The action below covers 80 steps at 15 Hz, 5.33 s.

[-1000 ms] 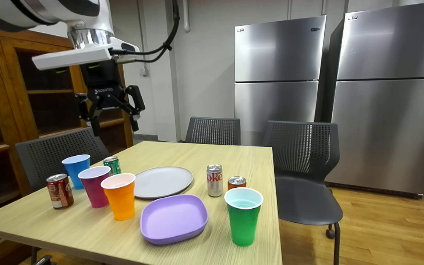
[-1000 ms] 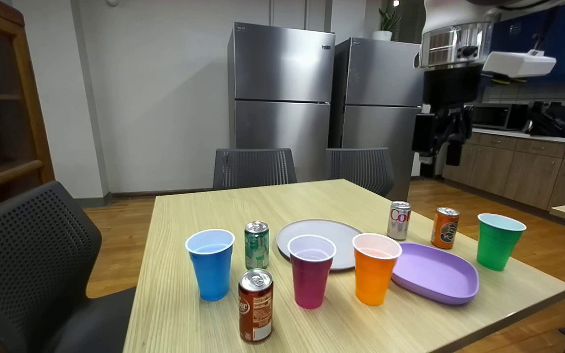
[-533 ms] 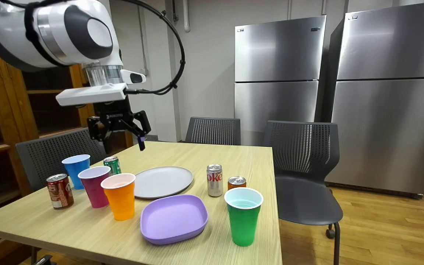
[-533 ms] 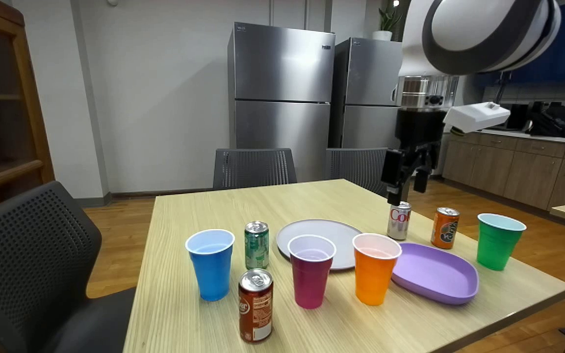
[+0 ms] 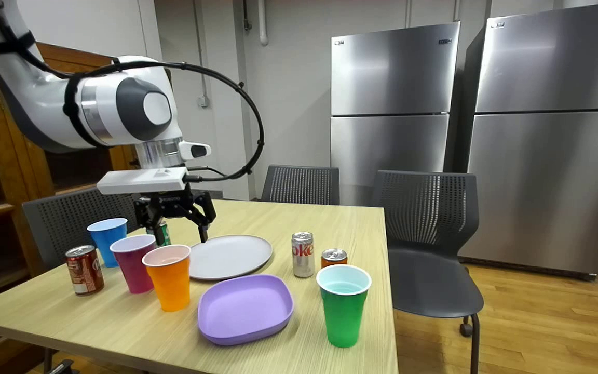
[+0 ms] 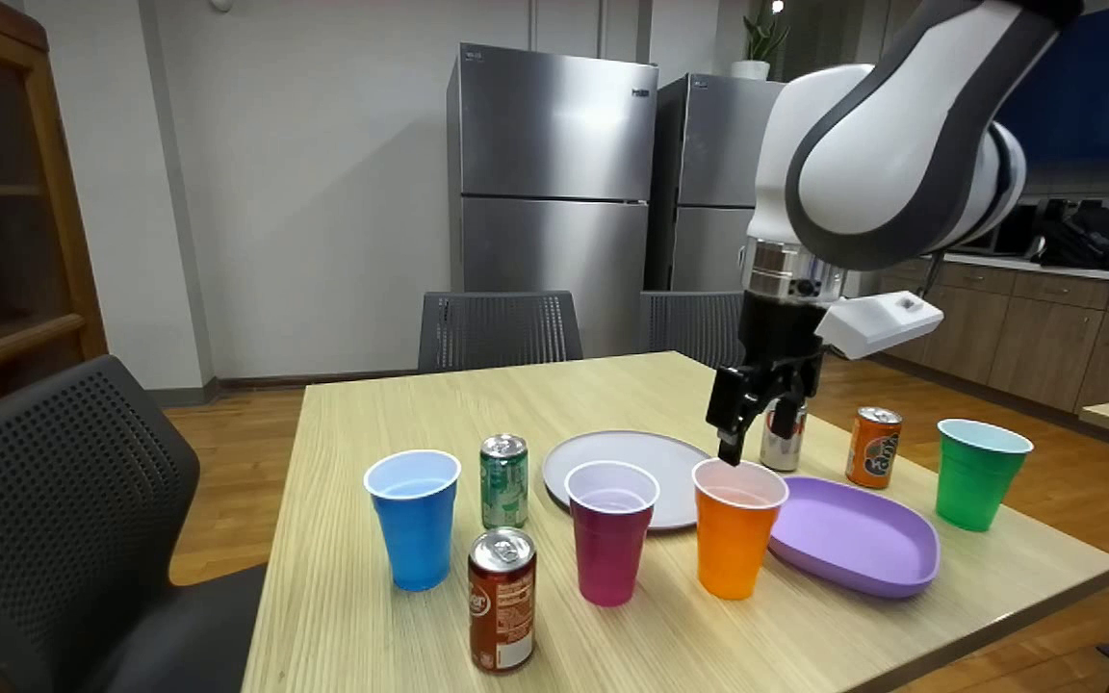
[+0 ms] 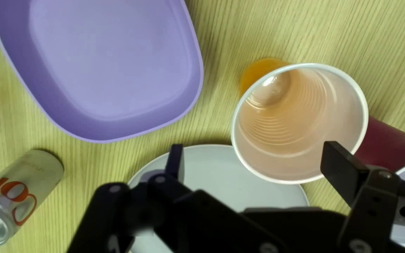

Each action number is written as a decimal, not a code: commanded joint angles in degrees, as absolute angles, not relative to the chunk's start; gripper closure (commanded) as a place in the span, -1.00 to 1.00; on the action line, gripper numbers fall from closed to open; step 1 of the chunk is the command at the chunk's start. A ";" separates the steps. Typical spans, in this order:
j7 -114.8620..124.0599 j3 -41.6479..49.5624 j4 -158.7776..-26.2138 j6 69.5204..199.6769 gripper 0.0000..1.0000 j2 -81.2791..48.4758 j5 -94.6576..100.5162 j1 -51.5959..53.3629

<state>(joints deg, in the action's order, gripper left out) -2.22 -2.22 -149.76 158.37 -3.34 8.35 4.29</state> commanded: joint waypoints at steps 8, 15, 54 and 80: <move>-1.34 -2.45 -141.26 161.05 -0.45 -16.40 6.44 4.05; -0.86 -2.68 -142.87 161.11 0.64 -15.00 5.54 4.28; 7.86 0.34 -117.59 158.44 0.97 -22.51 6.78 3.24; 6.48 0.90 -84.91 141.81 0.09 -47.47 6.00 6.41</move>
